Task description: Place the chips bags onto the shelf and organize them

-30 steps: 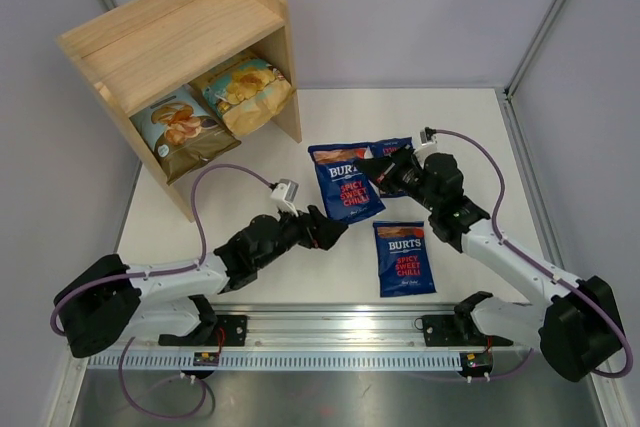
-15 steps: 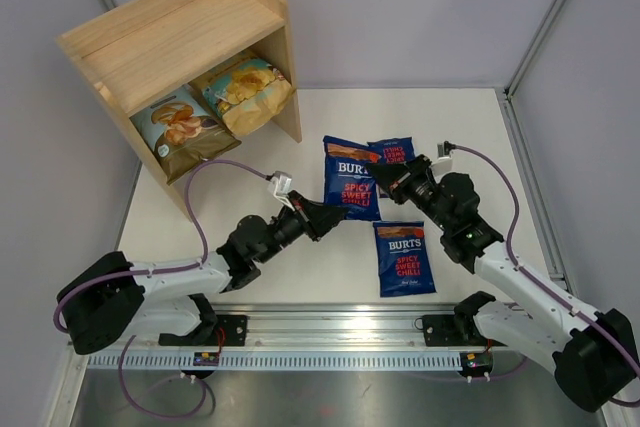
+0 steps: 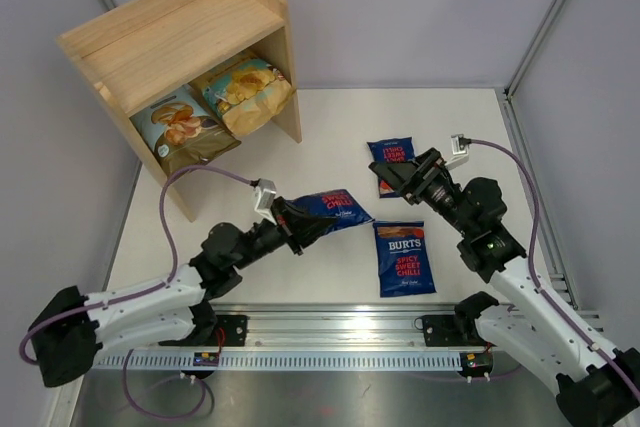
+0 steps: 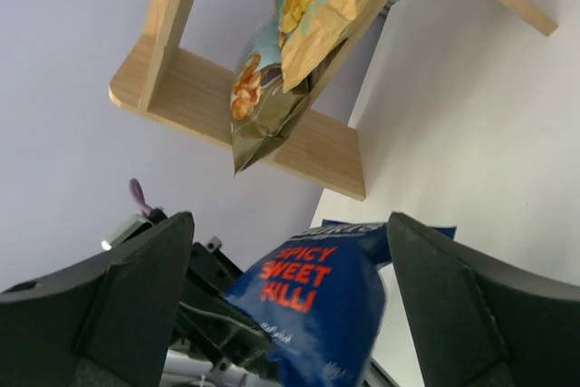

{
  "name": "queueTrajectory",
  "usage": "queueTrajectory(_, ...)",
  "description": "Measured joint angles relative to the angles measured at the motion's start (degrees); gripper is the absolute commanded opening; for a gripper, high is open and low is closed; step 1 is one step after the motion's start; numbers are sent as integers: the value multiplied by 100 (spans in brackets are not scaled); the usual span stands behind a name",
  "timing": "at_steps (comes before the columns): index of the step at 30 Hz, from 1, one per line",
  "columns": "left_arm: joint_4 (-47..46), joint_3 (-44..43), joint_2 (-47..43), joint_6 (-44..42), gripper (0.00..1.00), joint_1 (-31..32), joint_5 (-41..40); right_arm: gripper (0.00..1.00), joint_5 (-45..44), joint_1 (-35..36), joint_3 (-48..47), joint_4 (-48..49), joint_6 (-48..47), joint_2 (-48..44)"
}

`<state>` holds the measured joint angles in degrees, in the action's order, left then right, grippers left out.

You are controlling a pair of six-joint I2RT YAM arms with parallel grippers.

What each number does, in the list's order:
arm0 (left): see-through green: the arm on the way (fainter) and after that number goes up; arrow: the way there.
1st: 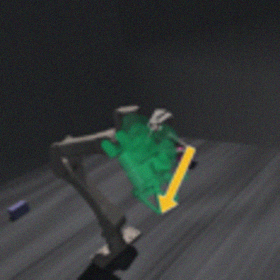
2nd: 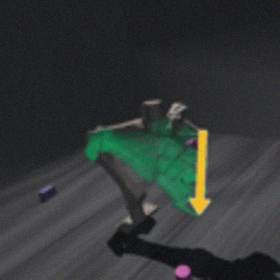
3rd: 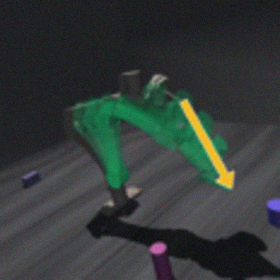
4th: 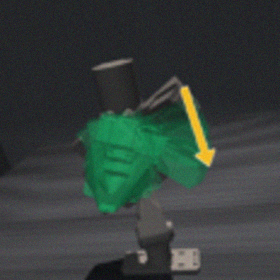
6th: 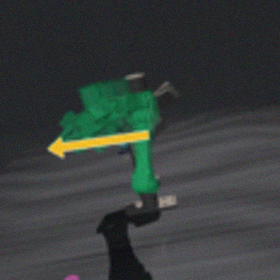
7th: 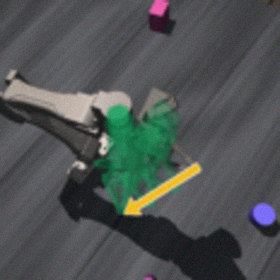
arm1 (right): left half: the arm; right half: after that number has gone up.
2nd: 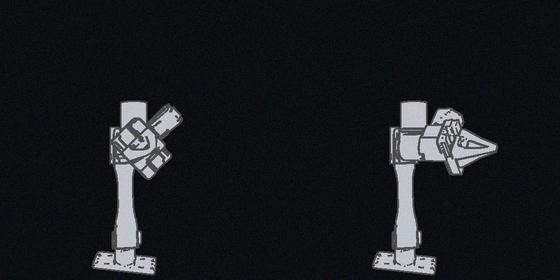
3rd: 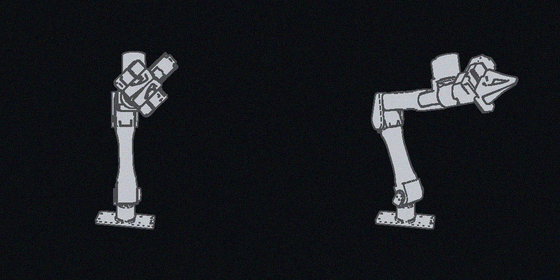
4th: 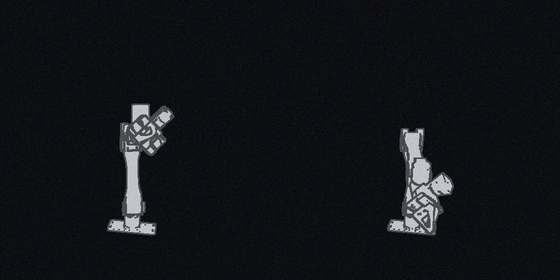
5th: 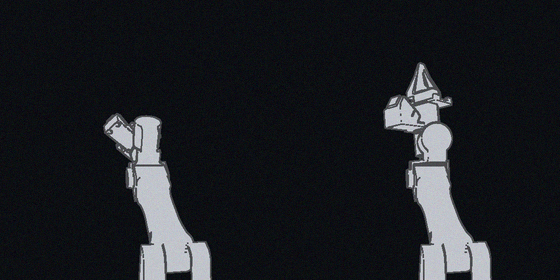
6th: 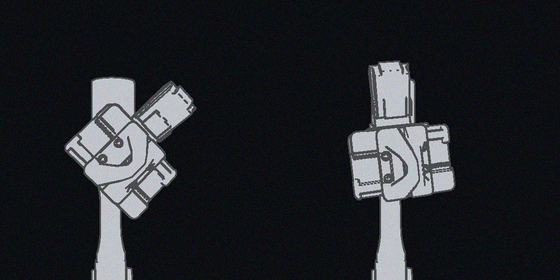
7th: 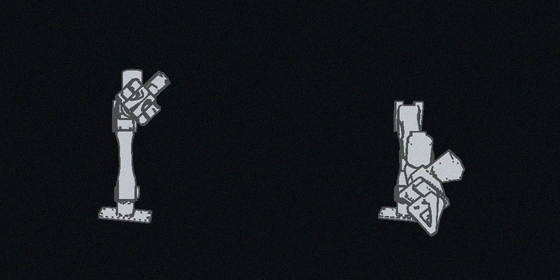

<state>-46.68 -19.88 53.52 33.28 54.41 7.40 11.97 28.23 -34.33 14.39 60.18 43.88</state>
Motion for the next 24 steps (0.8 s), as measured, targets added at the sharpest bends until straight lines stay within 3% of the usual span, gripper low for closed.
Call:
queueTrajectory(7, 1008, -201, -1239, -699, 0, 0, 872, 100, 1843, -343, -459, -389, -116, 295)
queueTrajectory(13, 1637, -815, -1318, -1091, 0, 0, 1788, 99, 3117, -310, 446, 1248, 1727, 1069)
queueTrajectory(24, 1399, -1325, -643, -1335, 0, 0, 2767, 99, 3375, 227, 787, 3742, 3910, 2059)
